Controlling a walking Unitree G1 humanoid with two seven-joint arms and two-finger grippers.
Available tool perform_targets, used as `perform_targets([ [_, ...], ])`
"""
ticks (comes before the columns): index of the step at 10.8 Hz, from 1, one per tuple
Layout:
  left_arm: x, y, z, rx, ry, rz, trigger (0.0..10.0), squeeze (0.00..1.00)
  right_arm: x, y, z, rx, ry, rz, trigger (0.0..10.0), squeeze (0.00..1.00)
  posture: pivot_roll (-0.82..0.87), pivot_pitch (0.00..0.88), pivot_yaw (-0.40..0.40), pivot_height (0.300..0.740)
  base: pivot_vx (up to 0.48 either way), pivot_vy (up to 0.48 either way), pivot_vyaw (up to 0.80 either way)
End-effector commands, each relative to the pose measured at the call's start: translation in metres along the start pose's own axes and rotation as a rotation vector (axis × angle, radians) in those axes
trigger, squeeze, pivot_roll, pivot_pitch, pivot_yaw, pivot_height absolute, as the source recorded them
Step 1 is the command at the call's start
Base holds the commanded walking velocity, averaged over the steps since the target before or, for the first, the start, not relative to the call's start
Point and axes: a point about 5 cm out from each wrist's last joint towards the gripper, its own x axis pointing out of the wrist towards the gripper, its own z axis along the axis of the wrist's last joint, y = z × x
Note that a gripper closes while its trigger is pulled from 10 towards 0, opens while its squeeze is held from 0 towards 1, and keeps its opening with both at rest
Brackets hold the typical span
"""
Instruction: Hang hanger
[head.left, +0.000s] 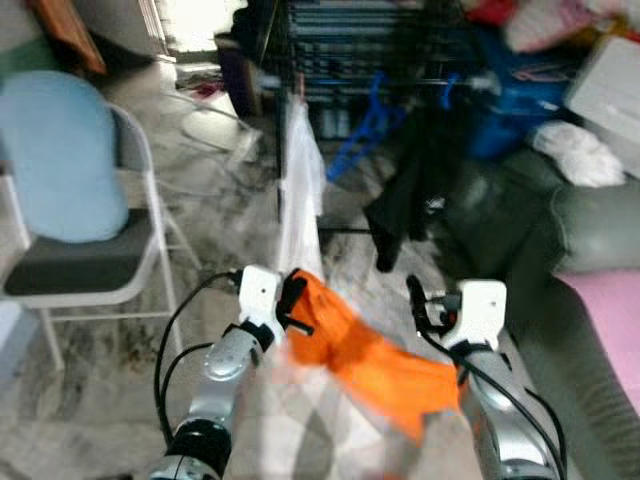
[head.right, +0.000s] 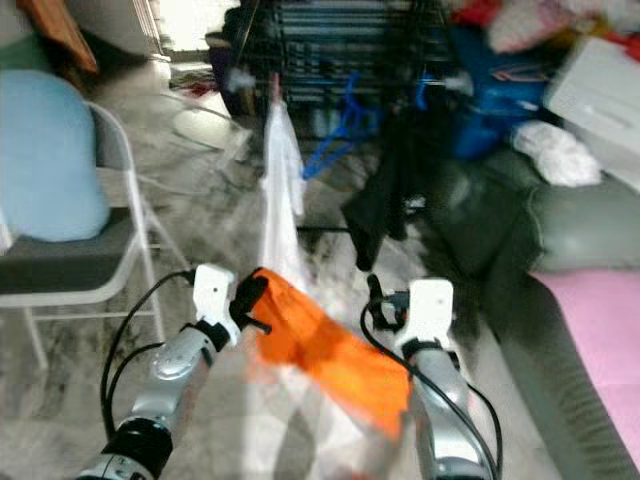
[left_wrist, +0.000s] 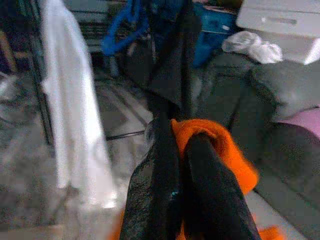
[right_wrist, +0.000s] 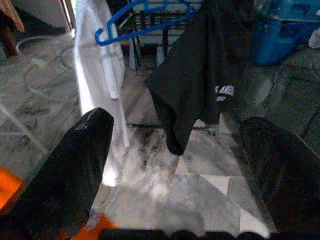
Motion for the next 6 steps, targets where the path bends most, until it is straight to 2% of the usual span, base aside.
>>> perform_targets([
  [1, 0.0019, 0.0006, 0.0048, 0.022, -0.015, -0.008, 10.0, 0.00, 0.0000, -0.0009, 0.0012, 0.005, -0.003, -0.007, 10.0, 0.00, -0.21, 0.056, -0.009, 0.740, 0.315, 0.360, 0.00],
  [6, 0.0029, 0.0010, 0.0044, 0.029, -0.005, -0.004, 10.0, 0.00, 0.0010, -0.0022, 0.0010, 0.007, 0.000, -0.020, 10.0, 0.00, -0.20, 0.052, -0.005, 0.740, 0.313, 0.360, 0.00],
])
